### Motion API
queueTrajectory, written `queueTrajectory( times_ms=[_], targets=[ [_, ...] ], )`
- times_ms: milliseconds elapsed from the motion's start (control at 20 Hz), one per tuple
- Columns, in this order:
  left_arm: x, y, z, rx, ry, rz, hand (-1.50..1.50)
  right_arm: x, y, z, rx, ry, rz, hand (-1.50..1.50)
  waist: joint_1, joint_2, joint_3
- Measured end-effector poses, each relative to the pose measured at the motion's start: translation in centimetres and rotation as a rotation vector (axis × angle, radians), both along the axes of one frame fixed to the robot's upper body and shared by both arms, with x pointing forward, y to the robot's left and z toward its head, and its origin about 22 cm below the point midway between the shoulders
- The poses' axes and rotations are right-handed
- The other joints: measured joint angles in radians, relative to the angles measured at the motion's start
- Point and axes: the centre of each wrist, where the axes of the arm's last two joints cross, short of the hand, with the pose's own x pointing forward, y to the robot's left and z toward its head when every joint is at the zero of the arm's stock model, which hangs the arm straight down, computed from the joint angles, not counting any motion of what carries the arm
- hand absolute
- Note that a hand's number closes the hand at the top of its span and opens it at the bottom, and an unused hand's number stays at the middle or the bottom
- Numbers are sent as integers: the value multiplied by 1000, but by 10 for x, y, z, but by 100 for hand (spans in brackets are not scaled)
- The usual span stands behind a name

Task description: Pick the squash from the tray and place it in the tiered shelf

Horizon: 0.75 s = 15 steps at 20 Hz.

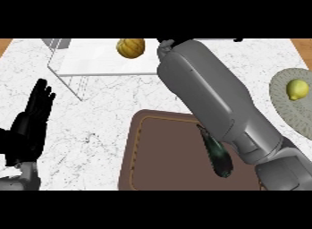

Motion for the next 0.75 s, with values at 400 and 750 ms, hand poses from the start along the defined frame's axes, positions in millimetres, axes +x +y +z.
queueTrajectory(
  times_ms=[400,750],
  targets=[
    [-10,8,2,-4,13,43,0,-25,-54,-5,71,-15,-21,-150,-40,-11,1],
    [-10,8,2,-3,12,45,0,-81,-106,-8,83,-57,18,-150,-38,-6,0]
  ],
)
